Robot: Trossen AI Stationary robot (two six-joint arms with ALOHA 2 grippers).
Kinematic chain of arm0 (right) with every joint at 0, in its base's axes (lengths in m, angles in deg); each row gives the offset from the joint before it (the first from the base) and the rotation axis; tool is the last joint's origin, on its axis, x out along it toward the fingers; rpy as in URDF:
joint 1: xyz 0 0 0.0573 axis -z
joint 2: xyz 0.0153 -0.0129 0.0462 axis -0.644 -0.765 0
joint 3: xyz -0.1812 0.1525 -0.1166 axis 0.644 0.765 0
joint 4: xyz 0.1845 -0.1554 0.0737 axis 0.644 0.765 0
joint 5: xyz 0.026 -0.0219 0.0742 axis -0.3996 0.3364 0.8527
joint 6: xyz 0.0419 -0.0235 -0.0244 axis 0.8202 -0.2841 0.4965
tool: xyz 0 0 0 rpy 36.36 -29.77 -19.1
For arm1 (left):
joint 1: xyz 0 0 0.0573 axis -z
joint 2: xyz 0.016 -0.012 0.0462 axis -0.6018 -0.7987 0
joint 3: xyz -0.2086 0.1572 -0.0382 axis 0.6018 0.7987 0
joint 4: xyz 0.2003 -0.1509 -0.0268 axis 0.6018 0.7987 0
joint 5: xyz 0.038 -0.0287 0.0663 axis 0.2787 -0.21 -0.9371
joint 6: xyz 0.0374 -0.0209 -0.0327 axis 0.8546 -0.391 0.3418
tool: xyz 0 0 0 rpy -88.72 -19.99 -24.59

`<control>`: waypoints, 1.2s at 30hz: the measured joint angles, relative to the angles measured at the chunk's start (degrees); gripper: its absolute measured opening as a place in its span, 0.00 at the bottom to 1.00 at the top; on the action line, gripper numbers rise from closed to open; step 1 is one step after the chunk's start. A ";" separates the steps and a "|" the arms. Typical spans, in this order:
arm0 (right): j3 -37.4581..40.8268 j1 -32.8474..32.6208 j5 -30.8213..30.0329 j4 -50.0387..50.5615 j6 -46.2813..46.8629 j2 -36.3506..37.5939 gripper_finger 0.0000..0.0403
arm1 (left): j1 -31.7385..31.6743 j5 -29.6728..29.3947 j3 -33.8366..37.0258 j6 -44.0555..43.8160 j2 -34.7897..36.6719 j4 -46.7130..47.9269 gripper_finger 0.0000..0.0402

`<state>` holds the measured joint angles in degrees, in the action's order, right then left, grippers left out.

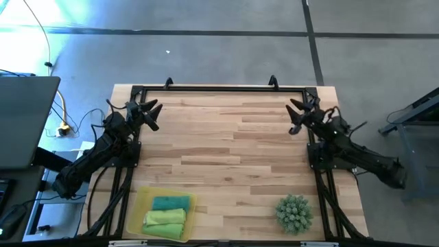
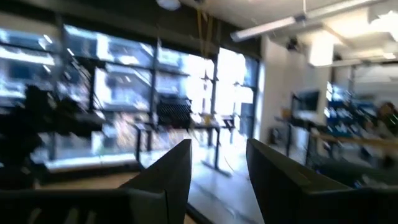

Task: Roll microfiber towels into tight, uniform cylinder then place into a basket
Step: Return to Home Position

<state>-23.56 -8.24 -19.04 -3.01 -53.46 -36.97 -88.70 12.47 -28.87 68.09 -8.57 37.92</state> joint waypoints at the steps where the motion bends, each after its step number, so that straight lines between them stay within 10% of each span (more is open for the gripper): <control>1: 0.00 1.29 -0.02 1.61 0.00 0.00 0.36 | 0.00 0.00 -0.01 -0.01 0.00 0.00 0.47; 17: 0.04 12.88 0.09 26.97 1.41 10.73 0.36 | 0.00 0.00 0.01 0.00 0.00 0.00 0.47; 36: 0.04 15.06 0.10 30.23 1.39 10.58 0.36 | 0.00 0.00 0.01 -0.01 -0.09 0.00 0.47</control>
<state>-23.51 6.82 -18.95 27.22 -52.07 -26.40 -88.70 12.47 -28.86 68.08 -8.66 37.92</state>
